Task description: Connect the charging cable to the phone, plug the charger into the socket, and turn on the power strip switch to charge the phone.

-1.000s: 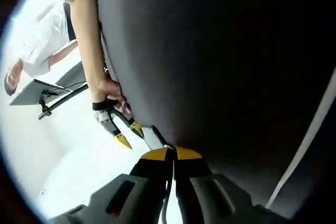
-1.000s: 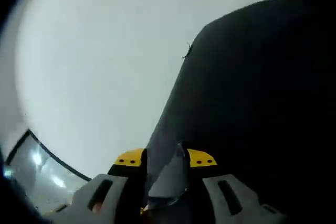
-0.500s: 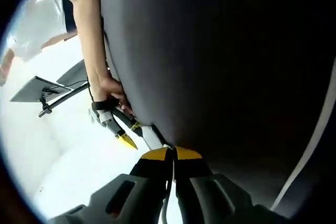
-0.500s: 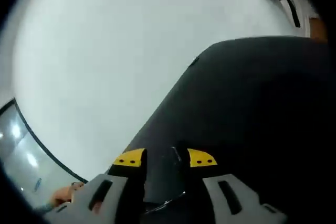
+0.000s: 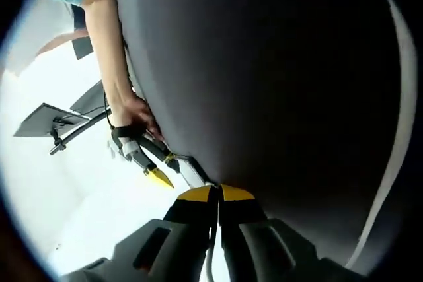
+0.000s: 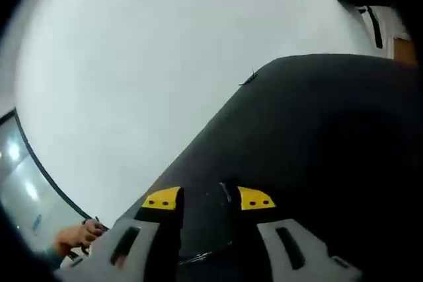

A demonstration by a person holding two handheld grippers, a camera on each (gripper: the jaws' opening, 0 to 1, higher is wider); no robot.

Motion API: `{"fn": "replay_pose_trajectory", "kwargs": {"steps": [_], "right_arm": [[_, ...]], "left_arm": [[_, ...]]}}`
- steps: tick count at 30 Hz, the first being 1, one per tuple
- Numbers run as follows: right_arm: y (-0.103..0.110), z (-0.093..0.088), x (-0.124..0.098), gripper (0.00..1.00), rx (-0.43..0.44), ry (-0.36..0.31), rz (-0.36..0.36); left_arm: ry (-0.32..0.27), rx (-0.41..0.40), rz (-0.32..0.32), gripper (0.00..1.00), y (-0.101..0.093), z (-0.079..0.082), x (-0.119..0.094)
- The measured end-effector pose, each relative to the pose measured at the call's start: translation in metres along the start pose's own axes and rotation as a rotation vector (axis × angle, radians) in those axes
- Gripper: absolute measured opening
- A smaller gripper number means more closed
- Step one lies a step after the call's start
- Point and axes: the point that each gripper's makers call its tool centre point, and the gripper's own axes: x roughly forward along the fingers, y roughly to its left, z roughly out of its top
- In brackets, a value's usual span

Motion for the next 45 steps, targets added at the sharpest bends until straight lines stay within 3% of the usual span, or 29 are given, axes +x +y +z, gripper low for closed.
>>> {"fn": "replay_pose_trajectory", "kwargs": {"steps": [2,5,7,9,12,15,17,18,21,22,24,26,30,35,37,38,39,43,45], "right_arm": [[0.0,-0.001,0.0,0.28,-0.009,-0.003,-0.004],[-0.001,0.003,0.004,0.28,-0.032,-0.006,-0.001],[-0.003,0.006,0.016,0.24,-0.06,0.079,0.02],[-0.01,0.014,0.026,0.2,0.002,0.092,0.004],[-0.008,0.018,0.029,0.21,-0.004,0.109,0.048],[-0.001,0.013,0.034,0.22,-0.127,0.162,0.1],[-0.002,0.017,0.042,0.22,-0.131,0.167,0.108],[-0.001,0.018,0.042,0.25,-0.114,0.159,0.123],[0.014,0.017,0.038,0.4,-0.169,0.142,0.214],[0.011,0.017,0.039,0.4,-0.214,0.14,0.19],[0.006,0.019,0.04,0.36,-0.183,0.141,0.174],[0.007,0.02,0.039,0.37,-0.166,0.143,0.187],[0.007,0.02,0.039,0.37,-0.225,0.142,0.201],[0.006,0.021,0.039,0.35,-0.266,0.138,0.209],[0.02,-0.001,0.029,0.35,-0.279,0.136,0.212],[0.019,-0.002,0.029,0.34,-0.284,0.136,0.208],[0.027,-0.017,0.021,0.34,-0.288,0.134,0.207],[0.031,-0.025,0.017,0.34,-0.283,0.134,0.206],[0.028,-0.022,0.017,0.33,-0.295,0.13,0.2]], "left_arm": [[-0.007,0.027,0.007,0.0,0.002,0.001,-0.001],[-0.048,0.138,0.022,0.0,0.002,0.0,0.0],[-0.057,0.147,0.024,0.0,0.004,0.001,0.001],[-0.056,0.145,0.027,0.0,0.009,0.004,0.005],[-0.062,0.129,0.032,0.0,0.011,0.005,0.005],[-0.072,0.118,0.038,0.0,0.013,0.005,0.007],[-0.08,0.119,0.044,0.0,0.014,0.005,0.009],[-0.087,0.119,0.045,0.0,0.015,0.006,0.01],[-0.141,0.09,0.043,0.0,0.015,0.005,0.01],[-0.147,0.094,0.044,0.0,0.014,0.004,0.01],[-0.163,0.085,0.044,0.0,0.015,0.006,0.01],[-0.17,0.061,0.043,0.0,0.016,0.006,0.01],[-0.195,0.033,0.03,0.0,0.016,0.006,0.01],[-0.238,0.057,0.039,0.0,0.014,0.005,0.009],[-0.254,0.055,0.035,0.0,0.014,0.005,0.009],[-0.259,0.057,0.037,0.0,0.014,0.004,0.009],[-0.273,0.062,0.039,0.0,0.013,0.004,0.009],[-0.298,0.077,0.044,0.0,0.012,0.004,0.009],[-0.27,0.067,0.033,0.0,0.011,-0.001,0.011]]}}
